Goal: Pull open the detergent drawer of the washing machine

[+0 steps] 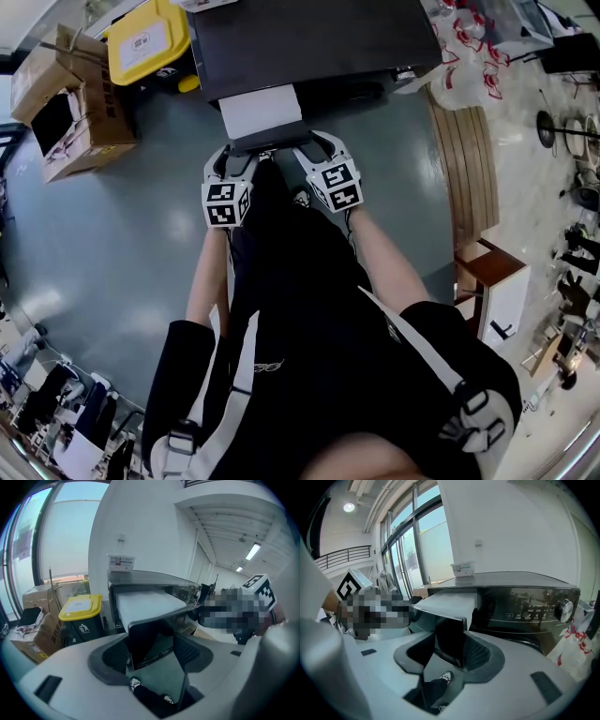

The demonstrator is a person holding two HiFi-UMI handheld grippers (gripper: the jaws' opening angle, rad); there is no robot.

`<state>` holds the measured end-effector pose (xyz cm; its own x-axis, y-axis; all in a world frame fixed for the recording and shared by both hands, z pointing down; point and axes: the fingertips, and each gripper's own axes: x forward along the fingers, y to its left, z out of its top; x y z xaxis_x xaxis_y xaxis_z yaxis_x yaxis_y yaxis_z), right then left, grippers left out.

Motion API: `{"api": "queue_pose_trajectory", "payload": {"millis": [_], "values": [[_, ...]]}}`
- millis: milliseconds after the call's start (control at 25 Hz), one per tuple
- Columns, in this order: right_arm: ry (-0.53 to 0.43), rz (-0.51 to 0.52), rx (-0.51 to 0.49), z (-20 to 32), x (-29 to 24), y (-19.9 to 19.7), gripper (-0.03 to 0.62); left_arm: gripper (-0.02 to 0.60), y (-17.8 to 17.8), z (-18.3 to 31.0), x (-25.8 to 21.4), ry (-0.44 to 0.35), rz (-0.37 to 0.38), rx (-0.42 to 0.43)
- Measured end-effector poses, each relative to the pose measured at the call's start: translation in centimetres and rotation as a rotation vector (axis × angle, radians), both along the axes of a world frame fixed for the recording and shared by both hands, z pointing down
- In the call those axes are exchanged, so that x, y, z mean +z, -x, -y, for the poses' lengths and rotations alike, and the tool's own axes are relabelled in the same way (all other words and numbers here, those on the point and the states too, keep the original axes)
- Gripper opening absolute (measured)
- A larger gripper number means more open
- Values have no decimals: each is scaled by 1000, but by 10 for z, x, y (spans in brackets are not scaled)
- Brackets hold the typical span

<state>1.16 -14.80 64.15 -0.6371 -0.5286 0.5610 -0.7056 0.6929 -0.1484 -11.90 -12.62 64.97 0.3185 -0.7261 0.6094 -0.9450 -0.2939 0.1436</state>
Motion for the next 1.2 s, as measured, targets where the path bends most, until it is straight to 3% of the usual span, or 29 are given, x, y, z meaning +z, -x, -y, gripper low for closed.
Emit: {"api": "queue_pose_trajectory", "payload": {"millis": [1200], "values": [[5,6,-9,-23,3,-9,189,285,-8,-24,2,22,27,-24]]}}
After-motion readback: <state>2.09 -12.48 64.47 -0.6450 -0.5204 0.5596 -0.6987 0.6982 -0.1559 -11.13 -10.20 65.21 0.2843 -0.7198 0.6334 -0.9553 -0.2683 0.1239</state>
